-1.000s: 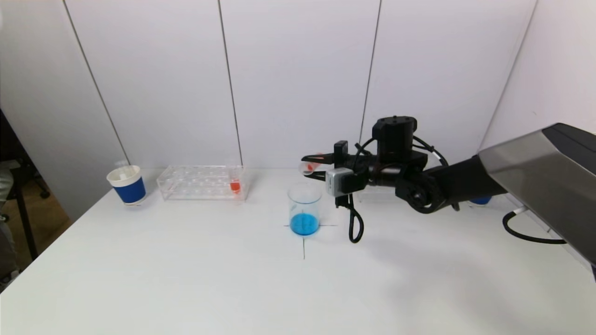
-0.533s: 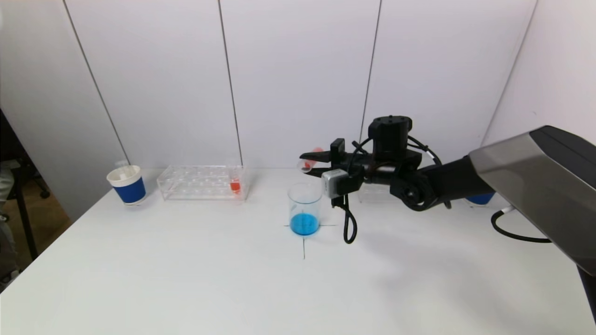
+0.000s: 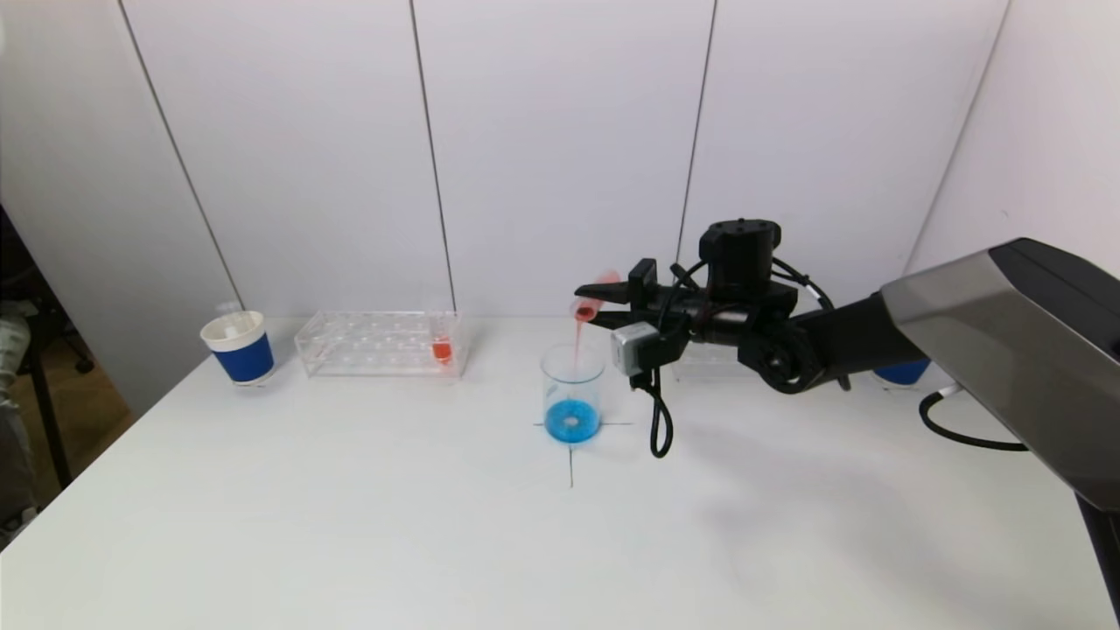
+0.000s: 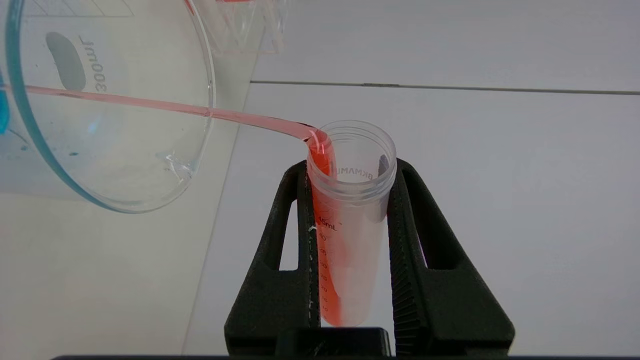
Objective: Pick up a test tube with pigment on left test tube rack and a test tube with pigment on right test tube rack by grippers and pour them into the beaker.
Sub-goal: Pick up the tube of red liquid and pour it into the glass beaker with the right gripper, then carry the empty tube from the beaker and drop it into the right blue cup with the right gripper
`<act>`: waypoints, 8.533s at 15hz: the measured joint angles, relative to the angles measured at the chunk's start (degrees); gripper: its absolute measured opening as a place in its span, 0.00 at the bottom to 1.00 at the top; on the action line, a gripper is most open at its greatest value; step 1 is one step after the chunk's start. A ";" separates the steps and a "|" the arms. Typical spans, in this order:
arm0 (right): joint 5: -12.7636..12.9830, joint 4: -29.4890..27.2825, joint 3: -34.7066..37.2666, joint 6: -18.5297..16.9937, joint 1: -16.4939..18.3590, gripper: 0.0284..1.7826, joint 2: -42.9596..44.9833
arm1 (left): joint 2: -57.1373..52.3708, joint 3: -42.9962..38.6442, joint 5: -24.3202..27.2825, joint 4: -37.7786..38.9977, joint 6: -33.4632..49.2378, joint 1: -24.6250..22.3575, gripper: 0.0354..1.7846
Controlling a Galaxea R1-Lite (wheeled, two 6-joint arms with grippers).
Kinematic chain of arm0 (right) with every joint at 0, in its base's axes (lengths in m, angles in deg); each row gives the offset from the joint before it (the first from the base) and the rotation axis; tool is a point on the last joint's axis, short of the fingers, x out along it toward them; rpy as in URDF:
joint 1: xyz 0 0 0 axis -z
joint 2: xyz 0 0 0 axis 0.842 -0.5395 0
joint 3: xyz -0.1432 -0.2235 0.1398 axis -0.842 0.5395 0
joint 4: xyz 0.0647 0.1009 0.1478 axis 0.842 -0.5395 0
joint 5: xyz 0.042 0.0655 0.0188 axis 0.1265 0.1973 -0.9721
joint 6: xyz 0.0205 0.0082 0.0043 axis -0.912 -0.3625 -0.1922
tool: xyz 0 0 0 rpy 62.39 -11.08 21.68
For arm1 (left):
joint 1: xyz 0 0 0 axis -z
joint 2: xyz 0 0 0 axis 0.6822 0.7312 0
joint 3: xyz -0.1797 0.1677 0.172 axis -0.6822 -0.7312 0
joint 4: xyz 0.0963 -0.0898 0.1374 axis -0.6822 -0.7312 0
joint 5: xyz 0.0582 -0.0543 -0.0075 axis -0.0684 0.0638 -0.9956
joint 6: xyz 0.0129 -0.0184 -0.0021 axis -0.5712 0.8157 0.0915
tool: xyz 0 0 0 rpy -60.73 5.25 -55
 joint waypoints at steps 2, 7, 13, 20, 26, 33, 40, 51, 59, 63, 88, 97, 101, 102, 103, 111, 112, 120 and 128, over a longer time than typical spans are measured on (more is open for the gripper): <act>0.15 0.06 -0.11 0.83 0.17 0.25 -0.07 | 0.00 0.00 0.02 0.00 0.00 -0.02 0.99; 0.17 -0.02 -1.05 3.75 0.33 0.25 -0.10 | 0.00 0.00 0.02 0.00 -0.02 -0.02 0.99; 0.17 -0.07 -1.68 6.73 0.41 0.25 0.28 | 0.00 0.00 0.00 0.00 0.00 -0.02 0.99; 0.34 -0.20 -1.88 10.87 0.39 0.25 0.45 | 0.00 0.00 0.02 0.00 0.00 0.00 0.99; 0.76 -0.18 -1.96 13.29 0.39 0.25 0.56 | 0.00 0.00 0.00 0.00 -0.02 -0.02 0.99; 0.96 -0.11 -1.83 13.10 0.05 0.25 0.96 | 0.00 0.00 0.02 -0.02 -0.02 -0.02 0.99; 0.41 1.41 -1.27 -4.84 -0.72 0.25 1.11 | 0.00 0.00 0.02 0.00 0.00 -0.02 0.99; 15.71 3.17 -2.46 -56.53 -2.07 0.25 5.40 | 0.00 0.00 0.02 0.00 -0.02 0.00 0.99; 33.74 -0.41 -6.24 -75.68 -2.18 0.25 9.94 | 0.00 0.00 0.02 0.00 0.00 -0.02 0.99; 40.92 -1.65 -7.45 -79.08 1.10 0.25 11.84 | 0.00 0.00 0.02 -0.02 -0.02 -0.02 0.99; 41.01 -0.33 9.64 -92.81 34.47 0.25 18.66 | 0.00 0.00 0.04 0.00 -0.02 -0.02 0.99; 40.57 4.94 10.97 -93.23 35.77 0.25 12.21 | 0.00 0.00 0.00 0.00 0.00 -0.02 0.99; 40.59 8.39 10.96 -93.34 36.05 0.25 9.02 | 0.00 0.00 0.02 0.00 0.00 -0.02 0.99; 40.62 8.39 11.00 -93.54 36.16 0.25 8.36 | 0.00 0.00 0.02 0.00 0.00 -0.02 0.99; 40.57 8.39 11.04 -93.76 36.32 0.25 7.84 | 0.00 0.00 0.00 0.00 0.00 -0.02 0.99; 40.59 10.31 12.98 -94.06 37.21 0.25 5.08 | 0.00 0.00 0.02 0.00 -0.05 0.00 0.99; 40.57 11.33 13.45 -94.06 37.32 0.25 4.74 | 0.00 0.00 0.00 0.00 -0.02 0.00 0.99; 40.18 13.57 16.18 -94.85 37.61 0.25 3.62 | 0.00 0.00 0.02 0.00 0.00 0.00 0.99; 40.16 13.54 16.42 -94.94 37.95 0.25 3.60 | 0.00 0.00 0.02 0.00 -0.02 -0.02 0.99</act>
